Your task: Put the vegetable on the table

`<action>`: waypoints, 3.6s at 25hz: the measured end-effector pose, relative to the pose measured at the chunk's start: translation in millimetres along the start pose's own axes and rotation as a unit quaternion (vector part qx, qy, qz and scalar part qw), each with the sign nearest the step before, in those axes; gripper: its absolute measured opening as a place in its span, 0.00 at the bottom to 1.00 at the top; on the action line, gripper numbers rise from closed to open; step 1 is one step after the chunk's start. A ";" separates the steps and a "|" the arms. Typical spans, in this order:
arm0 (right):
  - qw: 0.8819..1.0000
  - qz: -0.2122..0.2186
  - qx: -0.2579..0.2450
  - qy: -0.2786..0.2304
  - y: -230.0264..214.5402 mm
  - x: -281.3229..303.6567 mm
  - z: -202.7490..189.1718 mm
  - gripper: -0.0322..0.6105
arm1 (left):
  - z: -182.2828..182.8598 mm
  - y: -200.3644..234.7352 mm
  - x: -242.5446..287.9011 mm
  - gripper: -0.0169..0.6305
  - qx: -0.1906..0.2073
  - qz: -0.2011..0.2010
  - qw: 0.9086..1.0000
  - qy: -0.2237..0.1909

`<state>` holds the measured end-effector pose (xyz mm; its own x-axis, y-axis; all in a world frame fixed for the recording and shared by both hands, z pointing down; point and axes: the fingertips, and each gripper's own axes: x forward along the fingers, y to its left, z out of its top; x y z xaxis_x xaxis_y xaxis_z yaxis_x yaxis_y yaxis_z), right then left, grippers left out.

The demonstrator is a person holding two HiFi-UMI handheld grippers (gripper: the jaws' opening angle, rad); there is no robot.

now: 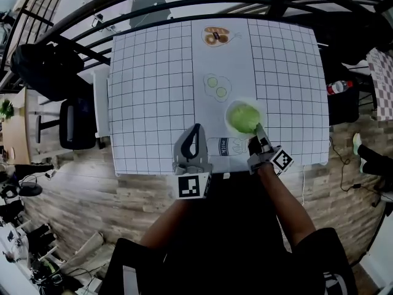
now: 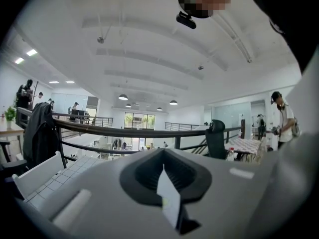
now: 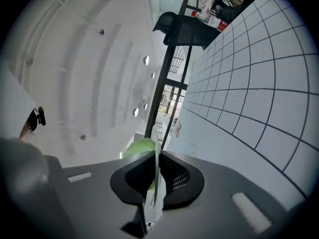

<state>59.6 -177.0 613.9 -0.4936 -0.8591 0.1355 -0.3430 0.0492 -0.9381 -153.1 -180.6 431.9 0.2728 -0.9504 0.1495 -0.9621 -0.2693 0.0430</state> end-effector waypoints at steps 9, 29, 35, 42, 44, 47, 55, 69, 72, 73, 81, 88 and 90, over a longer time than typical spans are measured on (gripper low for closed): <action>1.000 0.013 -0.001 0.023 -34.0 27.3 -3.7 0.07 | 1.0 6.9 5.4 0.04 0.021 0.006 1.000 0.016; 0.996 -0.058 0.048 0.044 -112.6 40.7 -17.2 0.07 | 9.7 -5.5 28.1 0.04 0.026 0.022 0.999 0.019; 0.993 -0.091 0.052 0.046 -129.0 44.1 -13.4 0.08 | 10.1 -11.2 27.3 0.04 0.024 0.020 0.999 0.009; 0.993 -0.094 0.051 0.052 -132.3 53.6 -8.1 0.08 | 5.7 -4.0 26.5 0.04 0.025 0.036 0.999 0.023; 0.992 -0.099 0.052 0.056 -134.4 54.2 -9.4 0.08 | 5.3 -2.5 26.6 0.04 0.024 0.041 0.999 0.021; 0.992 -0.100 0.057 0.055 -134.8 56.2 -11.2 0.08 | 7.9 -5.6 26.9 0.04 0.031 0.036 0.999 0.006; 0.991 -0.109 0.064 0.053 -139.0 60.0 -17.0 0.09 | 17.1 -14.0 30.9 0.04 0.025 0.029 0.999 -0.013; 0.973 -0.174 0.128 0.078 -156.8 55.5 -20.5 0.08 | -0.7 -12.9 18.6 0.04 0.000 0.028 1.000 0.014; 0.972 -0.182 0.129 0.079 -157.6 51.5 -21.2 0.11 | 0.4 -14.0 15.8 0.04 0.004 0.027 1.000 0.010; 0.971 -0.183 0.131 0.079 -157.6 50.6 -21.8 0.12 | 3.5 -13.7 15.4 0.04 0.007 0.026 1.000 0.002; 0.969 -0.203 0.101 0.099 -155.3 40.4 -27.5 0.20 | 6.1 -1.9 -0.2 0.04 0.010 0.030 1.000 0.001; 0.966 -0.227 0.059 0.107 -163.3 22.6 -21.0 0.18 | 3.6 1.6 -12.0 0.04 0.004 0.025 1.000 0.000; 0.967 -0.227 0.056 0.105 -161.6 18.2 -20.3 0.18 | 1.2 0.8 -15.4 0.04 0.004 0.024 1.000 0.003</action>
<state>89.9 -190.3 774.4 -0.4686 -0.6559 0.5918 -0.4801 -0.3732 -0.7938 -158.0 -166.4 428.5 0.2271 -0.9612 0.1564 -0.9738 -0.2256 0.0272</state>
